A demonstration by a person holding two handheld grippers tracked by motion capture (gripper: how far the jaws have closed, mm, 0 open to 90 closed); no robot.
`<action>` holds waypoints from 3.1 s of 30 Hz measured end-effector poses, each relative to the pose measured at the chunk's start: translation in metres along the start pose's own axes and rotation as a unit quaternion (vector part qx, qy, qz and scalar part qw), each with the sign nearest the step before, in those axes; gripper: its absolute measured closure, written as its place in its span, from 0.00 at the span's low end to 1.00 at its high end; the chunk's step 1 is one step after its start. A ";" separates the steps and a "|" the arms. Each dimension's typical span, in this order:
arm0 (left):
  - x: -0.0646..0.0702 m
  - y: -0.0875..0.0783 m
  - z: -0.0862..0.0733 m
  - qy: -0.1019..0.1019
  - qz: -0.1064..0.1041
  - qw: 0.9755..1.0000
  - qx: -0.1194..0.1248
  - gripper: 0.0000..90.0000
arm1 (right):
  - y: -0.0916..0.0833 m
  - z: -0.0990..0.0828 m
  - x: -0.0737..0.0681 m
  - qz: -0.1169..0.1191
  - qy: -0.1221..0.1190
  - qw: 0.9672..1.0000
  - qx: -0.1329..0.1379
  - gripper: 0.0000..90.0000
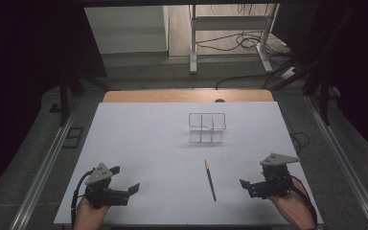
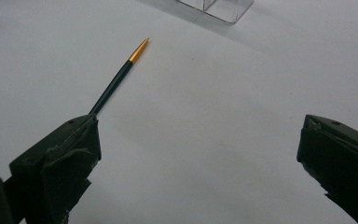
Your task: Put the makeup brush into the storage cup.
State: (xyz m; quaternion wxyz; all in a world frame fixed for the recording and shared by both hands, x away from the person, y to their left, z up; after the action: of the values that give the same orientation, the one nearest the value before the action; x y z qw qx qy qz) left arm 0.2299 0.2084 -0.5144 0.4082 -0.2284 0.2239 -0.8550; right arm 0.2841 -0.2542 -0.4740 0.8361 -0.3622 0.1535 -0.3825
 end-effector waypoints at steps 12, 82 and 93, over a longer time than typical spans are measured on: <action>0.000 0.000 0.000 0.000 0.001 1.000 0.001 0.02 | 0.010 0.008 0.000 0.006 -0.004 1.000 -0.014 0.00; 0.001 0.000 0.000 0.012 0.010 1.000 -0.002 0.02 | 0.063 0.047 -0.019 0.036 -0.009 0.993 -0.109 0.16; 0.001 0.001 0.000 0.011 0.009 1.000 -0.003 0.02 | 0.072 0.052 -0.024 0.034 -0.017 0.992 -0.123 0.17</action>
State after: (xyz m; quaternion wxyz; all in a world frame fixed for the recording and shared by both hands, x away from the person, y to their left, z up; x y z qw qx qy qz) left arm 0.2296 0.2072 -0.5146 0.4126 -0.2176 0.2328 -0.8533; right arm 0.3337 -0.1785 -0.4906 0.8000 -0.4636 0.1970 -0.3259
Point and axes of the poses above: each handheld gripper's, and its own axes: y roughly forward along the jaws, z roughly out of its top, x roughly to its right, the point moved 3 cm from there along y, roughly forward along the jaws, and after that the axes turned 3 degrees about -y, right-handed, at the moved point
